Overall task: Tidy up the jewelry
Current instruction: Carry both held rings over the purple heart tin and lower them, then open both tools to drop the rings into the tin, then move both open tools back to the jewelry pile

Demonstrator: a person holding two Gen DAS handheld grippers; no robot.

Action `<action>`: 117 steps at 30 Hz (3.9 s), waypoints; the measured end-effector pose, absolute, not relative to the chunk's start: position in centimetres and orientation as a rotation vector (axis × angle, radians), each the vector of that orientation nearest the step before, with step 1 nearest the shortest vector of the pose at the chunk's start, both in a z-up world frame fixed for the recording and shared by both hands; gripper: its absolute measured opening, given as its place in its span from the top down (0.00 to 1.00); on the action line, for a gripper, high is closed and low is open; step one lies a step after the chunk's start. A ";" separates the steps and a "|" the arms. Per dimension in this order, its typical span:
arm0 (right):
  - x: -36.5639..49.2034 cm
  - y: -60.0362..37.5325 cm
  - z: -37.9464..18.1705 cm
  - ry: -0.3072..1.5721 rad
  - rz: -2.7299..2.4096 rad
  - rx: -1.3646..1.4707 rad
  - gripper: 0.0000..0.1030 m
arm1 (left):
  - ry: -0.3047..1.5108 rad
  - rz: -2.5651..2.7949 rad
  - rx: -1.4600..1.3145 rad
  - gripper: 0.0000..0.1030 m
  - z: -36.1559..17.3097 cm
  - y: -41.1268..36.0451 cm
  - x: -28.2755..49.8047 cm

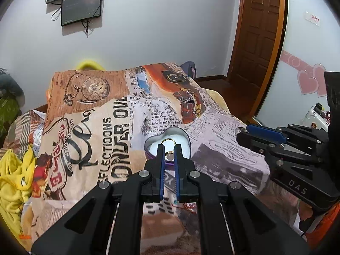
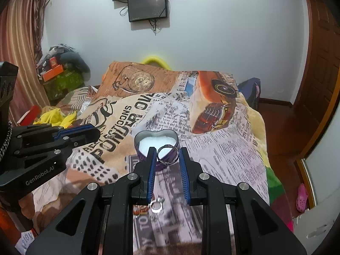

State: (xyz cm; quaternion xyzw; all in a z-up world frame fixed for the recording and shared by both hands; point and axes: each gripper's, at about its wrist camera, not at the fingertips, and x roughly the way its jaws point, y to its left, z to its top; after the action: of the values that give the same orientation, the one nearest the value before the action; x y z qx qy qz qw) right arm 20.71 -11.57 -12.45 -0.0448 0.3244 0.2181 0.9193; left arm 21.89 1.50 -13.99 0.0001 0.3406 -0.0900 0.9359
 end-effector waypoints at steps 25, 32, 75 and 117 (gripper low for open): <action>28.5 -8.7 -17.5 0.822 0.568 -0.172 0.81 | 0.854 -0.260 -0.031 0.94 -18.8 2.1 30.0; 29.7 -8.1 -18.3 0.866 0.583 -0.194 0.81 | 0.918 -0.303 -0.045 0.94 -20.3 2.1 31.6; 22.4 -11.1 -13.1 0.790 0.489 -0.219 0.64 | 0.826 -0.189 0.030 0.62 -13.9 1.7 22.0; 21.3 -11.8 -21.6 0.992 0.526 -0.175 0.64 | 1.041 -0.345 0.114 0.64 -25.0 0.0 23.2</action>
State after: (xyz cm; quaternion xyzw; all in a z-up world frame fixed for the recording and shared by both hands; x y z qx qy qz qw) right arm 21.28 -11.81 -21.61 -0.0830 0.4697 0.2492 0.8429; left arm 23.18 -0.02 -24.98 0.0541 0.4947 -0.1638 0.8518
